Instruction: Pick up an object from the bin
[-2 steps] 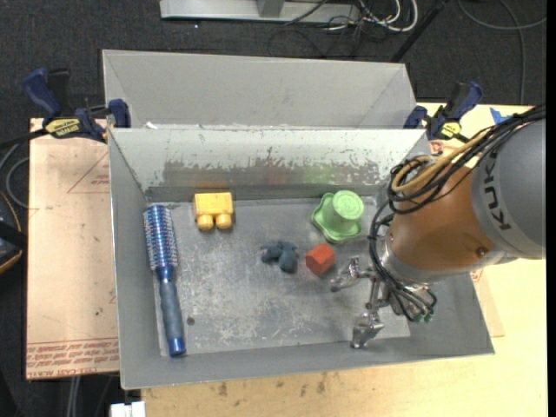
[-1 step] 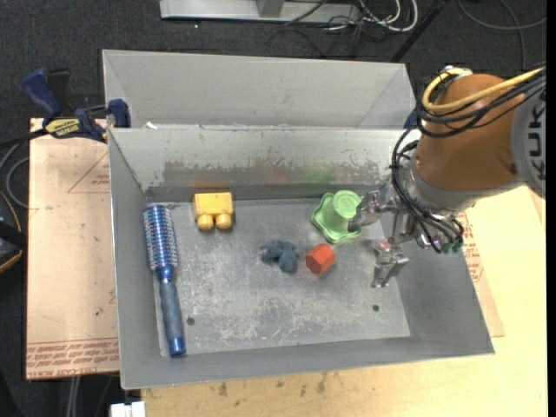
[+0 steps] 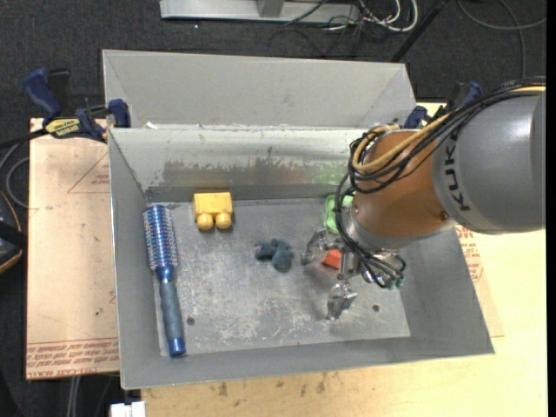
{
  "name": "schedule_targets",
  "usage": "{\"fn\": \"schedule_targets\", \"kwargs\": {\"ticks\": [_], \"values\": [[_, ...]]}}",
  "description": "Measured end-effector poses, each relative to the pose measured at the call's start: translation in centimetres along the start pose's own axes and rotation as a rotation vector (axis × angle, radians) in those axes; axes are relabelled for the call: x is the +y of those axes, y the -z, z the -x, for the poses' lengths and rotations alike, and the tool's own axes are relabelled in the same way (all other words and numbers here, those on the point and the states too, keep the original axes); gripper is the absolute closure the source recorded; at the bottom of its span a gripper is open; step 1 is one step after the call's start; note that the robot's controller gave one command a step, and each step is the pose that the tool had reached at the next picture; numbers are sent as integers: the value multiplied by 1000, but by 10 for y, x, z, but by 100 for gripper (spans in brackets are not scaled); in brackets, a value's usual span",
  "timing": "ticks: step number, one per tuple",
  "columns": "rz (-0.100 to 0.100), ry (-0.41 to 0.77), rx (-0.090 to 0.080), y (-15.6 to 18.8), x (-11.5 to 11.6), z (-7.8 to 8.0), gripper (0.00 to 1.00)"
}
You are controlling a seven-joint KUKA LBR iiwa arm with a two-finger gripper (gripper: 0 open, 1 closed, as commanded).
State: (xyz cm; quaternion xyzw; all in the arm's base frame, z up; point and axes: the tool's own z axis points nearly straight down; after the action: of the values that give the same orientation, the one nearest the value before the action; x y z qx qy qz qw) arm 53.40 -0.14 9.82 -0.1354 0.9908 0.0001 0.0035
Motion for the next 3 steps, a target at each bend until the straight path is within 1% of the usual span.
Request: {"fn": "schedule_targets", "kwargs": {"ticks": [1, 2, 3], "values": [[-2, -226, -4, 74, -44, 50, 0], [-3, -24, -3, -24, 14, 24, 0], [-2, 78, -2, -23, 72, 96, 0]]}}
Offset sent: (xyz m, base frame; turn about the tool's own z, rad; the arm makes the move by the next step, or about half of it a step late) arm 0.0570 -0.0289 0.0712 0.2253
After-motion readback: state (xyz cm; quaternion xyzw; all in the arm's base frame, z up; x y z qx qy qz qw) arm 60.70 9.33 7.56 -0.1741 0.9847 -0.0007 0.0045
